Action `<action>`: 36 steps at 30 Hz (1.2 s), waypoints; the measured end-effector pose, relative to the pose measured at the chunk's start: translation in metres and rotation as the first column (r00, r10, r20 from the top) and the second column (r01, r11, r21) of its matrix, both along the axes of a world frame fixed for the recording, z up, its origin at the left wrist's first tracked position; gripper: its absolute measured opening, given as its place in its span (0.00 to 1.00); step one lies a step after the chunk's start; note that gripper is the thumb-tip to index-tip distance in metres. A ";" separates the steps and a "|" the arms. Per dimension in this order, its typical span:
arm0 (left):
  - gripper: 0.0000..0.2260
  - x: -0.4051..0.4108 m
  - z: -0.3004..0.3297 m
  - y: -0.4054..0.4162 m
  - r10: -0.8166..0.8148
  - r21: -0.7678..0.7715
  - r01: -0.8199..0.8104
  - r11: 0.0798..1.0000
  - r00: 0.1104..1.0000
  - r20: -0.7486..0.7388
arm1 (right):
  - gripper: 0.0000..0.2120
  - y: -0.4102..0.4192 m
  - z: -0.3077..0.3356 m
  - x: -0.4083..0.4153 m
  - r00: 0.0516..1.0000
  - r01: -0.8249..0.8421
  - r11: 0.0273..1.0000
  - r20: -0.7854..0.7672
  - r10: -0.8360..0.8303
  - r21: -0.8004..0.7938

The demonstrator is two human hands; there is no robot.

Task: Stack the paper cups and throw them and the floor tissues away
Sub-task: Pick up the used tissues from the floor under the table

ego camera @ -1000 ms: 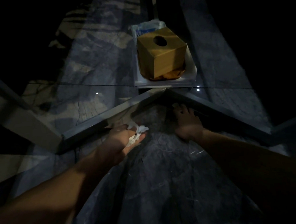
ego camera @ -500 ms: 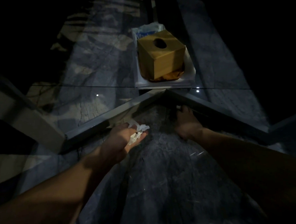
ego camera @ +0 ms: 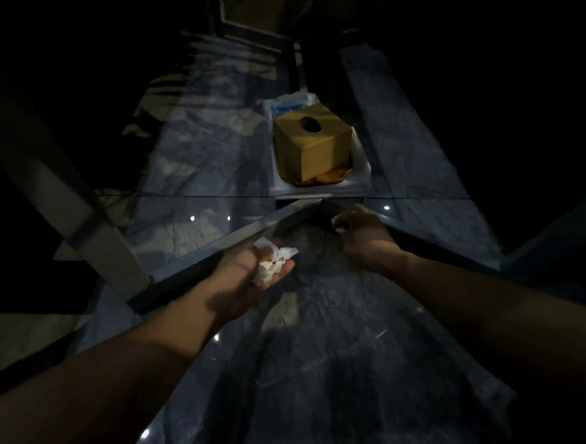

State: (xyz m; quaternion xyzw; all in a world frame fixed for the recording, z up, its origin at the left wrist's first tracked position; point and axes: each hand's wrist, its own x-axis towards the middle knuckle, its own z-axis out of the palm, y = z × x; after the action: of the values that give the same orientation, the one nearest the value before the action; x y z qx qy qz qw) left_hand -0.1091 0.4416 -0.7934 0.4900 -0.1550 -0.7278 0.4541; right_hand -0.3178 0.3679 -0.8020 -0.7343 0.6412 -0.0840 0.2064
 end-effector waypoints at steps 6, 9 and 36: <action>0.06 0.003 0.012 0.003 0.007 0.066 -0.009 0.998 1.000 0.021 | 0.08 0.012 0.021 0.015 0.991 -0.012 0.998 0.132 0.019 -0.056; 0.06 0.007 0.012 0.004 -0.017 0.051 0.013 0.999 0.996 0.090 | 0.08 0.020 0.026 0.023 0.966 -0.038 0.998 0.254 0.049 -0.047; 0.09 -0.061 0.070 0.006 -0.092 -0.044 0.100 0.994 0.984 0.154 | 0.08 0.068 0.086 -0.028 0.961 -0.035 0.992 0.267 0.066 -0.117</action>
State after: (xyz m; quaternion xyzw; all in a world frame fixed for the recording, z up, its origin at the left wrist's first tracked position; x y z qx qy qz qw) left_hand -0.1699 0.4472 -0.7239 0.5241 -0.2311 -0.7052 0.4180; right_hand -0.3460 0.4358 -0.7161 -0.7424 0.5824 -0.2137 0.2528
